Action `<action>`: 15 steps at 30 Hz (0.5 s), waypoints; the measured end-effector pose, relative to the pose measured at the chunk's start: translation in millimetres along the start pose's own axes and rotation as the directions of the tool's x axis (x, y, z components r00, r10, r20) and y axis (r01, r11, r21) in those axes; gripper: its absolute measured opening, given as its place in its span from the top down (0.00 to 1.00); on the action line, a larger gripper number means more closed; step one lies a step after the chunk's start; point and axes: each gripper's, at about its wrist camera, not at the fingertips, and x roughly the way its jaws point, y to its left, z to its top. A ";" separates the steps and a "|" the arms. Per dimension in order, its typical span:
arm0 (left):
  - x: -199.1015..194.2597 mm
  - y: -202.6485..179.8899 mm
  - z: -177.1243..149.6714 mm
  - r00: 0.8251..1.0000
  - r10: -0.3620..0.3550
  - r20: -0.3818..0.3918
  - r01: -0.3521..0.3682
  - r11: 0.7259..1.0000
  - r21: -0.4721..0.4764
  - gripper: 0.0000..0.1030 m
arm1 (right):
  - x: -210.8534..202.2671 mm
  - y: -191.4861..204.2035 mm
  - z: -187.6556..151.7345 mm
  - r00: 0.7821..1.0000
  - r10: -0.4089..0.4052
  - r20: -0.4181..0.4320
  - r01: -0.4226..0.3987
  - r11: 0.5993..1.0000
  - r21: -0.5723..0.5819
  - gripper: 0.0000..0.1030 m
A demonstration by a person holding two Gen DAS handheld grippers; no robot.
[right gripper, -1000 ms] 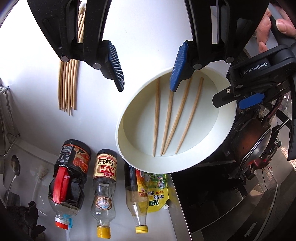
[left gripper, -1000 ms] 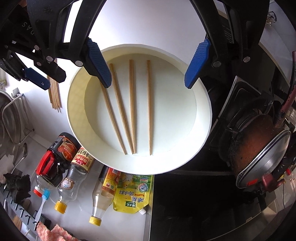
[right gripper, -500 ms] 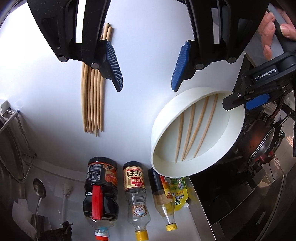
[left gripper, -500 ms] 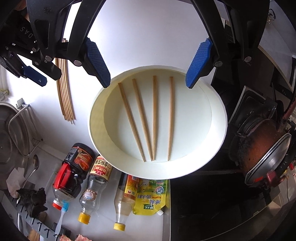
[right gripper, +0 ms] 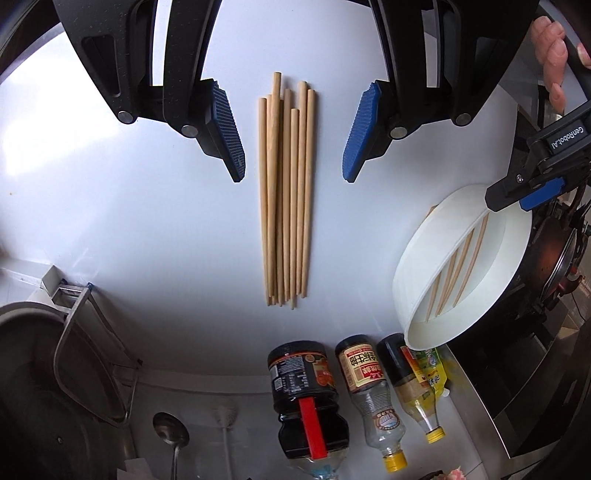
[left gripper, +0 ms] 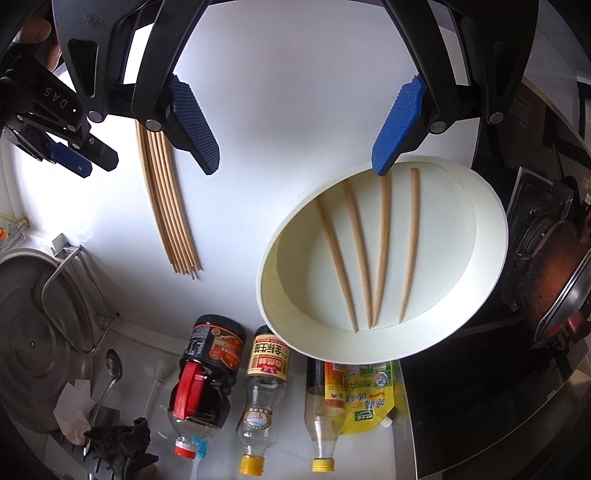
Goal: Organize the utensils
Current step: 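Lift both open tools out of the basin toward the chopstick bundle, then lower both open tools over the chopstick bundle and separate single chopsticks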
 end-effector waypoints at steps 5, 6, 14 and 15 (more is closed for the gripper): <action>1.0 -19.0 0.4 1.000 -0.018 0.024 0.017 1.000 0.010 0.16 | 8.1 -27.8 -5.4 1.000 -0.029 -0.005 0.029 0.999 0.033 0.49; 2.3 -22.1 0.2 0.999 -0.018 0.027 0.018 1.000 0.010 0.15 | 10.6 -32.5 -6.6 0.999 -0.038 -0.009 0.038 0.999 0.036 0.49; 24.1 -44.2 -8.5 0.999 -0.050 -0.012 0.051 0.999 0.018 0.15 | 36.4 -50.7 -10.7 0.998 -0.048 -0.037 0.049 0.998 0.031 0.49; 27.2 -46.6 -10.2 0.999 -0.048 -0.017 0.048 0.999 0.021 0.15 | 40.2 -50.5 -10.1 0.998 -0.043 -0.041 0.044 0.999 0.027 0.49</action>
